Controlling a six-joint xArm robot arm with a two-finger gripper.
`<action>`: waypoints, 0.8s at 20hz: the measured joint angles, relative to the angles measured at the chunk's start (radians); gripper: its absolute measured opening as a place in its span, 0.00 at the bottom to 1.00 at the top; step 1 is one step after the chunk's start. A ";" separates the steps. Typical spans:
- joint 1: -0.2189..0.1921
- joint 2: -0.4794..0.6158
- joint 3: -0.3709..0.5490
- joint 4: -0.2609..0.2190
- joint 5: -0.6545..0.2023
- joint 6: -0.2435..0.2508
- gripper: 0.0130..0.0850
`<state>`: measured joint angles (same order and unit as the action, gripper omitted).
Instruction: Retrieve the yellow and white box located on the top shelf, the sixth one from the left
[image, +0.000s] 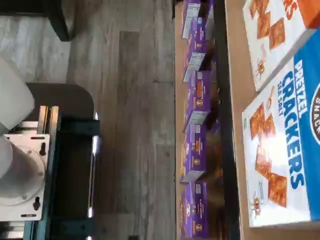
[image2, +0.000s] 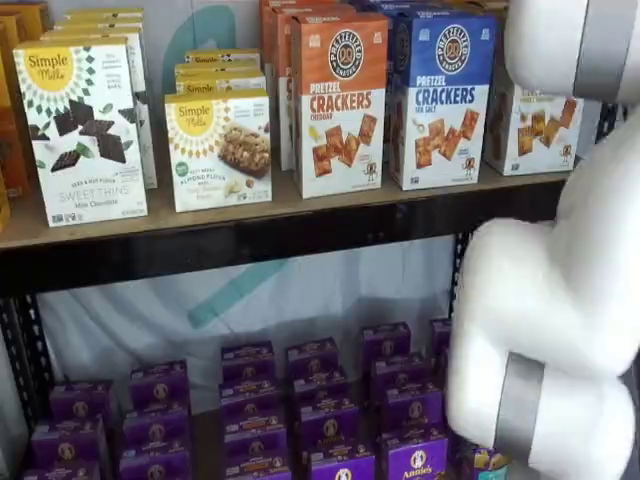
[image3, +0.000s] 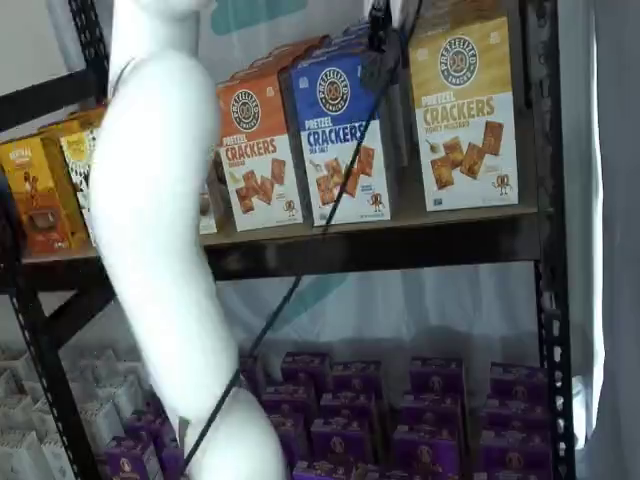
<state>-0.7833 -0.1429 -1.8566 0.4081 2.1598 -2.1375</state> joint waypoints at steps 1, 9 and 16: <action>0.015 0.008 -0.015 -0.029 0.019 -0.003 1.00; -0.010 -0.046 0.061 0.018 -0.017 -0.001 1.00; -0.083 -0.077 0.091 0.169 -0.113 0.014 1.00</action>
<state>-0.8667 -0.2201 -1.7658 0.5768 2.0470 -2.1239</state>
